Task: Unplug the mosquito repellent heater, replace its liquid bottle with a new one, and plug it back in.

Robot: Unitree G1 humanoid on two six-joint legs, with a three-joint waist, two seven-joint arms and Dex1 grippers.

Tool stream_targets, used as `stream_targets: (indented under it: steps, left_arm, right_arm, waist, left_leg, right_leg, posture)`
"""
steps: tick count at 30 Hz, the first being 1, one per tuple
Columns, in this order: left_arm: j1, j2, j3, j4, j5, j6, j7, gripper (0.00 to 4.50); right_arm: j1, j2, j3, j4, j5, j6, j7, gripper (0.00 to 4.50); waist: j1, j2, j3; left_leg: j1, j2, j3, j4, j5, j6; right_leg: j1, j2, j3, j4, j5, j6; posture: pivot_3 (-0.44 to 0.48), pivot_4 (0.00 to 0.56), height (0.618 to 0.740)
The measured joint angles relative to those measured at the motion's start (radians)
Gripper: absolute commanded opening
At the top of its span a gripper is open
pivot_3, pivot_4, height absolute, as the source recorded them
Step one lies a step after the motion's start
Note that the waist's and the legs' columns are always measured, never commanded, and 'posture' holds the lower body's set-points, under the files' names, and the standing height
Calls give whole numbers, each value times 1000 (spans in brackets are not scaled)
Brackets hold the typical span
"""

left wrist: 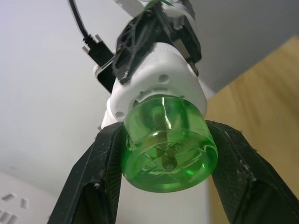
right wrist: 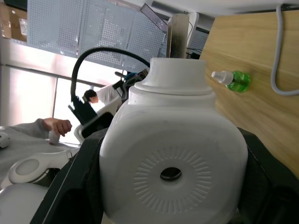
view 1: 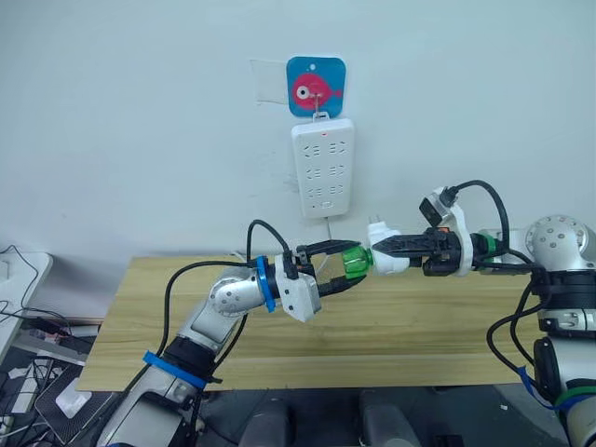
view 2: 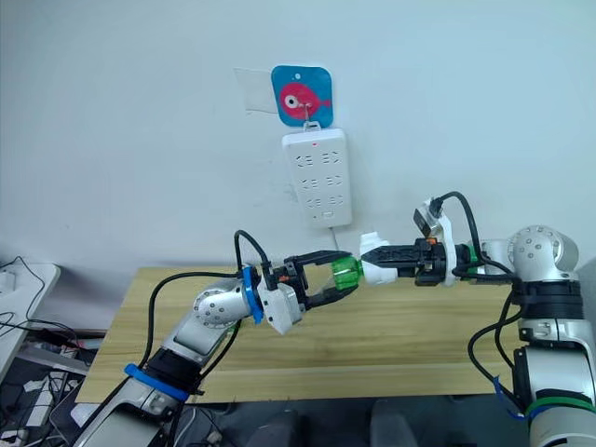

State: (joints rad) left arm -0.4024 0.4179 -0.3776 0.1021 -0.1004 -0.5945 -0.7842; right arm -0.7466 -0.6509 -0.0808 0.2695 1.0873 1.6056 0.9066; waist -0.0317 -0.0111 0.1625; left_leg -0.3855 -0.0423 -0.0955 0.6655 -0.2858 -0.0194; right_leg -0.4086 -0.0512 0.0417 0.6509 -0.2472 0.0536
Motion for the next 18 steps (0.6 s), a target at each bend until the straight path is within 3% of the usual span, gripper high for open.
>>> stream_targets:
  steps: [4, 6, 11, 14, 18]
  left_arm:
    - [23, 52, -11, -236, -377, 553, -55, 2272]
    - [10, 83, 20, -317, -659, 875, -17, 2272]
    - [-15, 131, 139, -245, -1325, 1444, 152, 2272]
    - [-4, 144, 231, -150, -1498, 1572, 209, 2272]
    - [7, 144, 302, -140, -1536, 1642, 204, 2272]
  right_arm:
    - [16, -36, 17, -60, -8, -29, 57, 3028]
    - [31, -60, 32, -100, -10, -58, 98, 3028]
    - [63, -66, 65, -162, -6, -87, 140, 3028]
    - [63, -67, 44, -143, -15, -85, 116, 3028]
    - [61, -67, 29, -97, -40, -64, 77, 3028]
  waist:
    - [-3, 0, 0]
    - [-4, 0, 0]
    - [-15, -1, 1]
    - [-22, -1, 1]
    - [-23, -1, 2]
  left_leg:
    - [0, 0, -2, 1, 0, 0]
    - [0, 0, -3, 2, 0, 0]
    - [2, 1, -4, 4, 0, 0]
    - [2, 2, -4, 5, 0, 0]
    - [2, 1, -3, 5, 0, 0]
  right_leg:
    - [0, 2, -1, 1, 0, 0]
    - [1, 5, -1, 2, -1, 1]
    - [1, 8, -1, 8, -3, 3]
    - [1, 9, 0, 9, -3, 2]
    - [1, 9, 1, 8, -3, 1]
  posture:
    - [-33, 160, 740]
    - [-33, 160, 740]
    - [-42, 160, 740]
    - [-58, 161, 740]
    - [-63, 166, 740]
